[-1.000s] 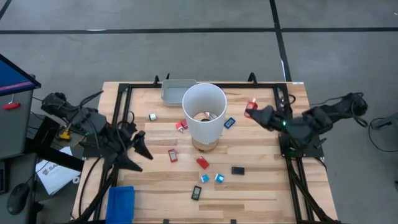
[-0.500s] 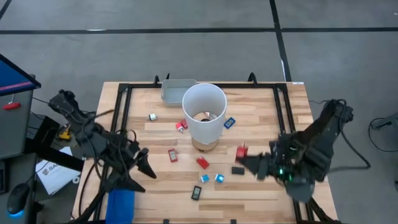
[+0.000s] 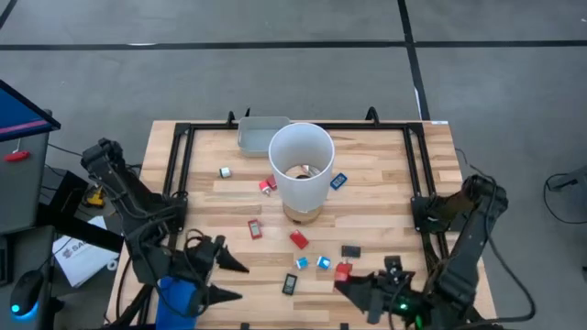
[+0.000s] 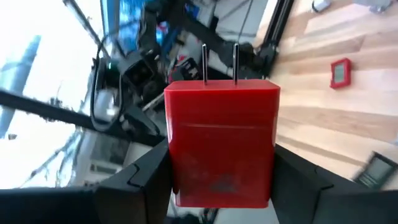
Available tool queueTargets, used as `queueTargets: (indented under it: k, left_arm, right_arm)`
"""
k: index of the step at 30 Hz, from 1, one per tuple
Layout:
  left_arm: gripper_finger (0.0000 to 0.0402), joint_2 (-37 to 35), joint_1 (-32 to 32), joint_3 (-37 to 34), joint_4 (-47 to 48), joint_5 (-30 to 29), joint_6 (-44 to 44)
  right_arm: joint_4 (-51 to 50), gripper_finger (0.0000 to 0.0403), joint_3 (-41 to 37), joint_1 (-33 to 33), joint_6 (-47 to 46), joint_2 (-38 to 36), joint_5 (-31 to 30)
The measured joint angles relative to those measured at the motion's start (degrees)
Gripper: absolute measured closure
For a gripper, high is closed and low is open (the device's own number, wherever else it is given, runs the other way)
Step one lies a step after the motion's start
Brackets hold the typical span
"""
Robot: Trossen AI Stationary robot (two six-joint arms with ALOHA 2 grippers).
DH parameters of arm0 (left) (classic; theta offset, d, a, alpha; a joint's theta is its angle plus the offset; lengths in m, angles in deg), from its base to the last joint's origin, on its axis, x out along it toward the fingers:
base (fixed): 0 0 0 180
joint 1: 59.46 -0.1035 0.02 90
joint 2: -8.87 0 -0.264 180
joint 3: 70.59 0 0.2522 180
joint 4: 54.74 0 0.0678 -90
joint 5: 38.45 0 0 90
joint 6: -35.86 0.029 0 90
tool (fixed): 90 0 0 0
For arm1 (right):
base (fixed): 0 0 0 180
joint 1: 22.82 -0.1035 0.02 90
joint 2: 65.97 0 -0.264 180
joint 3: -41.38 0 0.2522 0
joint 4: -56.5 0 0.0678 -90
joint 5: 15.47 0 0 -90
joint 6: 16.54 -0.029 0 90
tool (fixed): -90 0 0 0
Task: Pick & Place Office items
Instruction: Put the right red charger adapter into the gray bin
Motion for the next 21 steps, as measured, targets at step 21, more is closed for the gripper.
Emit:
queueTargets:
  k: [21]
  left_arm:
    - [0.0096,0.7,4.4,0.3,-4.9,-29.9,31.8]
  right_arm:
    - [16.0,0.0198,19.4,14.1,20.7,17.1,-8.0]
